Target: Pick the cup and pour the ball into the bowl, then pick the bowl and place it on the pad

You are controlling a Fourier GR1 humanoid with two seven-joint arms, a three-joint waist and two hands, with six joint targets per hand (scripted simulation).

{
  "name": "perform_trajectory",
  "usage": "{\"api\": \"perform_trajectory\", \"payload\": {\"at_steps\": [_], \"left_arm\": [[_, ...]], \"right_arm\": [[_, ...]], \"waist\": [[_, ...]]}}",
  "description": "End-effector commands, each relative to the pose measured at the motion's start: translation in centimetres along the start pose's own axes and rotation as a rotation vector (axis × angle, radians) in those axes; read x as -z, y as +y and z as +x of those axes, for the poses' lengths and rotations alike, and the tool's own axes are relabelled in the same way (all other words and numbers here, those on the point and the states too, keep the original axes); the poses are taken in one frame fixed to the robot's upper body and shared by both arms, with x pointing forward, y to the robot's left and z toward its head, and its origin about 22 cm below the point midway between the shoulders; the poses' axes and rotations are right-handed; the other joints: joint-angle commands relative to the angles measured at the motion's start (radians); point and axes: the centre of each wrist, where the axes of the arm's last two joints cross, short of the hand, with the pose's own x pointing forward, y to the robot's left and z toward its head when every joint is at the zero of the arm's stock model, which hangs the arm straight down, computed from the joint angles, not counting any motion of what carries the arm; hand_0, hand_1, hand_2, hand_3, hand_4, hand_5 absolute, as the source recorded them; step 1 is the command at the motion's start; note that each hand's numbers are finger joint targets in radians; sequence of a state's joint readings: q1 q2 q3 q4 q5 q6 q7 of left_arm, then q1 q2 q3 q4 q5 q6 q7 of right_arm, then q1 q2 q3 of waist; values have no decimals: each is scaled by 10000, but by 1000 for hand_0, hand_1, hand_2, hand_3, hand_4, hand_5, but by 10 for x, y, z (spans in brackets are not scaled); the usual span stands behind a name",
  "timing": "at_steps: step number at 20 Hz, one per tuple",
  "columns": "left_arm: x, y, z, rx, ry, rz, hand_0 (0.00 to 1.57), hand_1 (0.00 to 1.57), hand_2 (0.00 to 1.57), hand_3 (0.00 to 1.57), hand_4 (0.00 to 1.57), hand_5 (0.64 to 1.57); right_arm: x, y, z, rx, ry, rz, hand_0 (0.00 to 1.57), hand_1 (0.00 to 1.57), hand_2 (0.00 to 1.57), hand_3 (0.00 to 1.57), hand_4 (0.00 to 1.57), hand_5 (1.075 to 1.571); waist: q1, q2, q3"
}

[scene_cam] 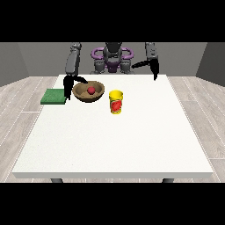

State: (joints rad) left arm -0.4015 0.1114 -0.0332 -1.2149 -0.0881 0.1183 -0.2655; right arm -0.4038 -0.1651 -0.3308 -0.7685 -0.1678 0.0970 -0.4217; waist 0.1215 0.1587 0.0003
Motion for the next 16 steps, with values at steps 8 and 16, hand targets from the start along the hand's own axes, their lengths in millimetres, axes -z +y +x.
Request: {"api": "perform_trajectory", "payload": {"at_steps": [8,16], "left_arm": [[0,34,10,89,-114,121,0,0,0,0,0,1566],[20,8,43,-198,-1410,-529,0,0,0,0,568,1549]], "right_arm": [[-1,24,-29,349,125,-152,0,0,0,0,139,1565],[-38,-33,-47,-4574,2010,-2202,1571,1571,1571,1570,920,1536]], "waist": [[15,216,2],[921,1092,-46]]}}
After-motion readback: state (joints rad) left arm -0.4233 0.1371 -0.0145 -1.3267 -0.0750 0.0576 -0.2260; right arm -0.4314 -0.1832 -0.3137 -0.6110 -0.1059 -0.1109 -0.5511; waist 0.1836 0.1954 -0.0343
